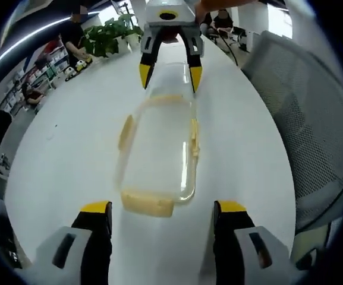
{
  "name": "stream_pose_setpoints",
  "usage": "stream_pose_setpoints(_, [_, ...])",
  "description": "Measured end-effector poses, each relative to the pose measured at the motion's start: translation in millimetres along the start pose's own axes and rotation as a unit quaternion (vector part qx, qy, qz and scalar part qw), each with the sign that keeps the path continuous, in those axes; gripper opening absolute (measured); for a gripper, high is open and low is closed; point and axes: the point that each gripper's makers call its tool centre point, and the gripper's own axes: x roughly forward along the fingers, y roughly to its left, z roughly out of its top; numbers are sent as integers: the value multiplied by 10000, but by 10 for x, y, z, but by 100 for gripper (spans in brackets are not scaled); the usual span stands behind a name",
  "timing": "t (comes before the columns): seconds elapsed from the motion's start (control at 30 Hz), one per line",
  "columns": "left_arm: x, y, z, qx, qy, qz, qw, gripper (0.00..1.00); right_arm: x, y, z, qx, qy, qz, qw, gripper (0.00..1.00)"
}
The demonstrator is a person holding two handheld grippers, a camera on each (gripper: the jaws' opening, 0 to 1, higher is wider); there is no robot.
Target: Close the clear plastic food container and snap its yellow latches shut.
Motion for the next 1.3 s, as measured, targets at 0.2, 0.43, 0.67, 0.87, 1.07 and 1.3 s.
stream_pose_setpoints(0.2, [39,32,-1,9,114,-156,9998,67,36,-23,15,-15,32,50,10000,55])
stream_pose_setpoints(0.43, [83,42,-29,88,281,-328,9990,64,93,-24,4,-11,162,151,9998,54])
stream_pose_setpoints(0.67, [98,66,-29,157,398,-427,9982,62,153,-32,-15,-1,295,243,9993,54])
stream_pose_setpoints(0.87, [113,108,-30,237,437,-471,9977,60,196,-40,-12,10,309,307,9991,54])
stream_pose_setpoints(1.07, [143,130,-72,195,512,-575,9968,59,247,-31,-24,-1,412,379,9984,55])
stream_pose_setpoints(1.3, [172,146,-68,140,502,-695,9962,57,280,-72,-33,86,410,447,9981,54])
